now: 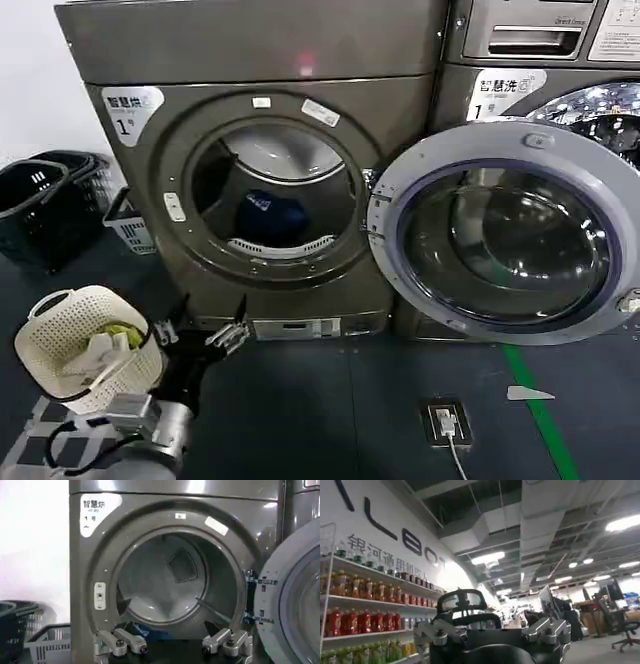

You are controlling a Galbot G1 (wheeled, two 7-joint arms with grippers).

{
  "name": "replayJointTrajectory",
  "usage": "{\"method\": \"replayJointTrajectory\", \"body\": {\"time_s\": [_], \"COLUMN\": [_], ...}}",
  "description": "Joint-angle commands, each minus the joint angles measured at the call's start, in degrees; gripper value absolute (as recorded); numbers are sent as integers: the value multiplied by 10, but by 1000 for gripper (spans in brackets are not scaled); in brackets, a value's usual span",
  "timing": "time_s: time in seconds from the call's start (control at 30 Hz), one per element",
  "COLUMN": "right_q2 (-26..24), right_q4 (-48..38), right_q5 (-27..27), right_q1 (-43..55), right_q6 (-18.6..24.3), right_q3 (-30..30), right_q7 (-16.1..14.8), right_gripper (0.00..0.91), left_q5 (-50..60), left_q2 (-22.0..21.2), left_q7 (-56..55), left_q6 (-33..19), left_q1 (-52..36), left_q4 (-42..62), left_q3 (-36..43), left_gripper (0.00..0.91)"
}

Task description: Grasp the clothes from the dryer.

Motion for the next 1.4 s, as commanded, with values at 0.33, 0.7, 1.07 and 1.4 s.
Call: {"method": "replayJointTrajectory", "body": {"time_s": [0.33, 0.7, 1.07, 1.4], "right_q2": [9, 21, 23, 27], "right_q4": [18, 32, 40, 58], "right_q5": [12, 10, 19, 42], "right_q1": [-2, -6, -13, -12], "right_q6": [31, 47, 49, 35], "right_q3": [1, 0, 4, 3], "right_q7": [-12, -28, -35, -53], "right_gripper": [907, 907, 907, 907], "left_q5": [-3, -9, -13, -27], "left_q2": [4, 4, 5, 9], "left_q7": [5, 12, 12, 12], "left_q6": [3, 10, 10, 12], "left_q1": [4, -14, -20, -15], "left_q4": [-14, -15, -15, -30], "left_q3": [-3, 4, 0, -23], "left_gripper": [907, 907, 907, 907]}}
